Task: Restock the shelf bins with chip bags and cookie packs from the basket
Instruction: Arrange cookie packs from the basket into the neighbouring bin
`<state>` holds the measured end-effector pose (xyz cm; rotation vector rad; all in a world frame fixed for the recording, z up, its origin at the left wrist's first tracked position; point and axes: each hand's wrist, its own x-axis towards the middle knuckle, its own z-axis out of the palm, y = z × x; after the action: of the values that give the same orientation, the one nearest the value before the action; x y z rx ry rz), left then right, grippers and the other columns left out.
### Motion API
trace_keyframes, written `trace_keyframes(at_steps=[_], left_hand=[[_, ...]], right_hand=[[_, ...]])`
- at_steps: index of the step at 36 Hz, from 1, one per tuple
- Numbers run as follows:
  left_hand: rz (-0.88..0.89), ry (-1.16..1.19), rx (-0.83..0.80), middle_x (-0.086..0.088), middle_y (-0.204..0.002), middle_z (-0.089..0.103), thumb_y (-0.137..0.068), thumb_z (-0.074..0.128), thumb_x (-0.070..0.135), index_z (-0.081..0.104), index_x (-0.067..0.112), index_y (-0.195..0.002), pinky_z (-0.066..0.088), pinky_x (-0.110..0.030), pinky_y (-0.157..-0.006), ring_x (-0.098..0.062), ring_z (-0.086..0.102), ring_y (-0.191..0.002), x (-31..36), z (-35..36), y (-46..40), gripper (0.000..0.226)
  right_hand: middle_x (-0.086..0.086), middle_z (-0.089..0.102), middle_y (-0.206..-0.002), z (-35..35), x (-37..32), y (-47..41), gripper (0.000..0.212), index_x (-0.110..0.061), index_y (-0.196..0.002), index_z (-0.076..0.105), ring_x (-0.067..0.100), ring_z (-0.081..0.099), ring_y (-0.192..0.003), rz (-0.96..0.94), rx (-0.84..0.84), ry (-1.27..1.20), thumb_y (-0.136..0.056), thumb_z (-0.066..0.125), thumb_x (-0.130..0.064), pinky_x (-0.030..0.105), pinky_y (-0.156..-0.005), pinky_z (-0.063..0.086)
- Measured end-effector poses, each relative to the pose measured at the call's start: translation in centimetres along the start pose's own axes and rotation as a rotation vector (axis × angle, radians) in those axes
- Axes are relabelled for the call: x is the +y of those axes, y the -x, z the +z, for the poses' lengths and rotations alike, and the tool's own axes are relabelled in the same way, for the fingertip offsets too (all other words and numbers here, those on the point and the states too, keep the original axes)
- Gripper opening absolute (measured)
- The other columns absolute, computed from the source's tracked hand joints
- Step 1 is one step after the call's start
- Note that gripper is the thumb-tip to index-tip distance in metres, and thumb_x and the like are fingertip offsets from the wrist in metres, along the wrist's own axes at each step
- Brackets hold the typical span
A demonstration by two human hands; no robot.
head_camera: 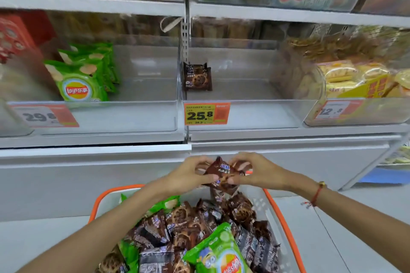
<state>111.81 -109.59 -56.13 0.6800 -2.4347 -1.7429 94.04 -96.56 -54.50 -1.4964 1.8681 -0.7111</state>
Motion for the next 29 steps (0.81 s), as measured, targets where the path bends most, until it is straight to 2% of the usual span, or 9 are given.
trace_keyframes(at_steps=[3, 5, 7, 9, 13, 18, 23, 26, 29], left_hand=[[0.138, 0.03, 0.142, 0.017, -0.098, 0.066, -0.087, 0.068, 0.011, 0.06, 0.033, -0.099, 0.044, -0.011, -0.087, 0.003, 0.063, -0.092, 3.6, -2.2, 0.3, 0.026], [0.243, 0.052, 0.23, 0.018, -0.092, 0.068, -0.086, 0.068, 0.009, 0.061, 0.033, -0.095, 0.046, -0.009, -0.081, 0.008, 0.063, -0.084, 5.7, -3.4, 0.6, 0.027], [0.324, 0.069, 0.302, 0.017, -0.086, 0.07, -0.086, 0.068, 0.008, 0.063, 0.032, -0.094, 0.046, -0.009, -0.074, 0.007, 0.063, -0.08, 7.4, -4.7, 0.8, 0.026], [0.389, 0.075, 0.357, 0.018, -0.084, 0.072, -0.085, 0.069, 0.009, 0.065, 0.032, -0.094, 0.047, -0.009, -0.075, 0.006, 0.064, -0.079, 8.7, -5.8, 1.0, 0.025], [0.466, -0.049, 0.529, 0.015, -0.099, 0.069, -0.082, 0.074, 0.016, 0.067, 0.025, -0.107, 0.044, -0.008, -0.083, 0.005, 0.062, -0.092, 10.0, -8.4, 0.7, 0.028], [0.424, -0.211, 0.778, 0.022, -0.112, 0.06, -0.084, 0.072, 0.024, 0.059, 0.036, -0.113, 0.042, -0.015, -0.083, 0.004, 0.055, -0.101, 9.1, -11.6, -0.9, 0.034], [0.312, -0.299, 0.682, 0.021, -0.128, 0.051, -0.086, 0.068, 0.036, 0.049, 0.035, -0.132, 0.045, -0.03, -0.093, 0.002, 0.052, -0.109, 7.5, -12.8, -2.7, 0.05], [0.327, -0.233, 0.612, 0.026, -0.131, 0.048, -0.085, 0.069, 0.035, 0.043, 0.042, -0.135, 0.05, -0.036, -0.093, 0.005, 0.054, -0.109, 6.7, -12.7, -3.4, 0.057], [0.356, -0.178, 0.613, 0.033, -0.128, 0.047, -0.082, 0.071, 0.037, 0.042, 0.051, -0.13, 0.052, -0.036, -0.09, 0.008, 0.055, -0.107, 6.2, -12.9, -3.8, 0.057]], right_hand=[[-0.005, 0.067, -0.096, -2.8, -3.2, -0.5, 0.024, -0.022, -0.098, 0.063, 0.007, 0.062, -0.092, -0.073, 0.101, -0.154, -0.079, 0.076, -0.015, 0.021, -0.083, 0.049], [-0.005, 0.068, -0.095, -4.4, -5.3, -0.9, 0.027, -0.02, -0.101, 0.064, 0.006, 0.064, -0.091, -0.137, 0.17, -0.194, -0.078, 0.076, -0.013, 0.021, -0.079, 0.051], [-0.01, 0.071, -0.095, -5.9, -7.5, -1.3, 0.029, -0.023, -0.103, 0.065, 0.005, 0.065, -0.092, -0.175, 0.209, -0.18, -0.077, 0.076, -0.017, 0.021, -0.079, 0.053], [-0.01, 0.072, -0.096, -7.2, -9.3, -1.9, 0.027, -0.026, -0.102, 0.066, 0.005, 0.066, -0.093, -0.218, 0.206, -0.153, -0.075, 0.075, -0.025, 0.025, -0.082, 0.053], [-0.011, 0.072, -0.096, -9.5, -11.6, -3.6, 0.028, -0.027, -0.099, 0.067, 0.005, 0.066, -0.093, -0.239, 0.191, -0.122, -0.073, 0.073, -0.031, 0.024, -0.081, 0.054], [-0.009, 0.073, -0.096, -11.8, -11.9, -7.2, 0.027, -0.023, -0.1, 0.066, 0.003, 0.066, -0.092, -0.242, 0.242, -0.137, -0.074, 0.074, -0.025, 0.019, -0.081, 0.052], [-0.009, 0.068, -0.096, -13.3, -10.0, -12.5, 0.023, -0.021, -0.101, 0.064, 0.005, 0.065, -0.088, -0.166, 0.277, 0.102, -0.081, 0.075, -0.018, 0.016, -0.074, 0.048], [-0.005, 0.061, -0.105, -13.6, -8.6, -16.1, 0.037, -0.014, -0.119, 0.062, 0.013, 0.058, -0.096, -0.086, 0.286, 0.4, -0.084, 0.071, -0.023, 0.021, -0.078, 0.043], [0.002, 0.061, -0.119, -13.2, -7.4, -19.2, 0.042, -0.017, -0.123, 0.059, 0.021, 0.057, -0.108, -0.013, 0.251, 0.515, -0.084, 0.071, -0.025, 0.03, -0.088, 0.046]])
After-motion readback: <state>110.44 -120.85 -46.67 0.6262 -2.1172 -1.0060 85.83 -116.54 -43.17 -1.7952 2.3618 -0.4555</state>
